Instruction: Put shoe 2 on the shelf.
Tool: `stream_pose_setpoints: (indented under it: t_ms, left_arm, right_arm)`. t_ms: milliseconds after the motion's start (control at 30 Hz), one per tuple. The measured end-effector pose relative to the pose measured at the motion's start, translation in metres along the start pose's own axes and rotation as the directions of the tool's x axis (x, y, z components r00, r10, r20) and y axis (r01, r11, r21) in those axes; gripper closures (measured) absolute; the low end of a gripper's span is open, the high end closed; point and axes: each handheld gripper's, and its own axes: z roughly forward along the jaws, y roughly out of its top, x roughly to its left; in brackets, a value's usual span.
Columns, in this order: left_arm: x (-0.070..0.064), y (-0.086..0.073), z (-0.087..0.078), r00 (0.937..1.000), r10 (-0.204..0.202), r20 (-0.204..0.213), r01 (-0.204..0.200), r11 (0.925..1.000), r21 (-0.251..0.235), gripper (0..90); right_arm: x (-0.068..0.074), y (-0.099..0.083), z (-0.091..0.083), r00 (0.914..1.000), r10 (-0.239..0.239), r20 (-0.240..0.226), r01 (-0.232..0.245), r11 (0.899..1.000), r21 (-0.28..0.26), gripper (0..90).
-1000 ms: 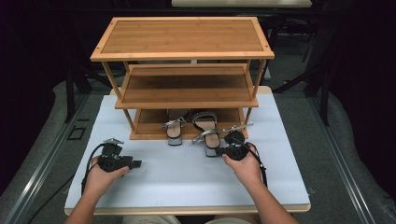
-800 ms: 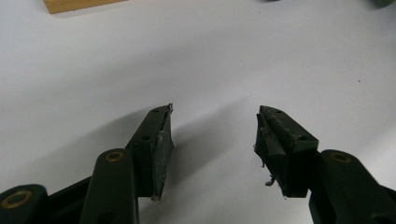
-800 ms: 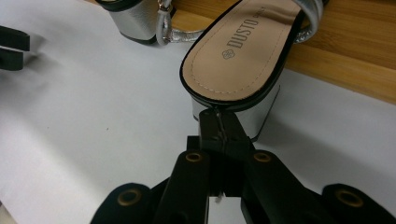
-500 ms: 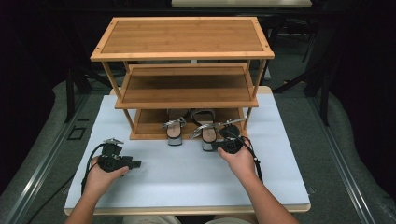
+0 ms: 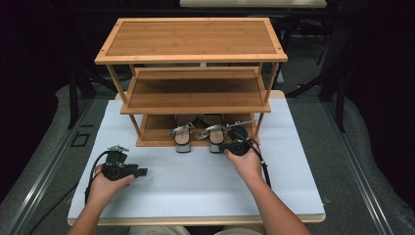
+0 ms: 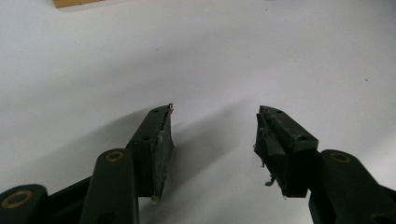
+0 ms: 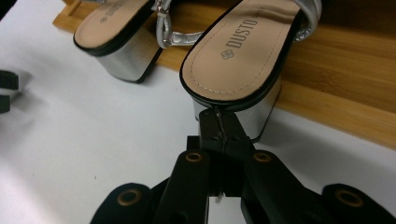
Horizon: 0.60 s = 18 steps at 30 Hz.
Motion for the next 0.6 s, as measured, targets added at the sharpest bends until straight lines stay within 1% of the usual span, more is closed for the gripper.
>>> stream_pose_setpoints:
  t_ms: [133,200,267,300,433,467,533,567,600]
  left_arm:
    - [0.0,0.0,0.001,1.0,0.001,-0.001,-0.001,1.0,0.001,45.9]
    - [0.0,0.0,0.001,1.0,0.0,-0.001,0.0,1.0,0.003,45.9]
    - [0.0,0.0,0.001,1.0,-0.001,0.0,0.001,1.0,0.003,45.9]
    - [0.0,0.0,0.001,1.0,-0.001,0.0,0.001,1.0,0.002,45.9]
    - [0.0,-0.001,0.001,1.0,0.001,0.001,-0.001,1.0,0.001,46.0]
    - [-0.001,-0.001,0.001,1.0,0.0,-0.004,0.0,1.0,-0.002,46.0]
    - [-0.002,-0.001,0.002,1.0,0.004,-0.005,-0.004,1.0,-0.002,46.2]
    - [-0.003,0.0,0.002,1.0,0.004,-0.004,-0.004,1.0,-0.004,46.4]
    - [-0.003,0.0,0.003,1.0,0.007,-0.003,-0.007,1.0,-0.003,46.4]
  right_arm:
    - [-0.002,0.003,0.003,0.9998,0.017,-0.005,-0.017,1.0,0.0,90.0]
    - [-0.002,0.005,0.005,0.9999,0.01,-0.01,-0.01,1.0,-0.004,90.0]
    - [0.001,0.006,0.007,0.9998,0.012,-0.015,-0.012,1.0,0.005,90.0]
    - [0.001,0.007,0.008,0.9999,-0.002,-0.016,0.002,1.0,0.001,90.0]
    - [0.002,0.006,0.01,1.0,-0.005,-0.004,0.005,1.0,0.008,90.0]
    - [0.001,0.005,0.01,0.9999,-0.009,-0.013,0.009,1.0,0.009,90.0]
    - [0.001,0.003,0.013,0.9996,-0.002,-0.029,0.003,1.0,0.024,89.0]
    - [0.001,0.001,0.013,0.9995,-0.015,-0.028,0.015,1.0,0.005,87.6]
    - [0.001,-0.001,0.013,0.9997,-0.012,-0.021,0.011,1.0,-0.005,87.3]
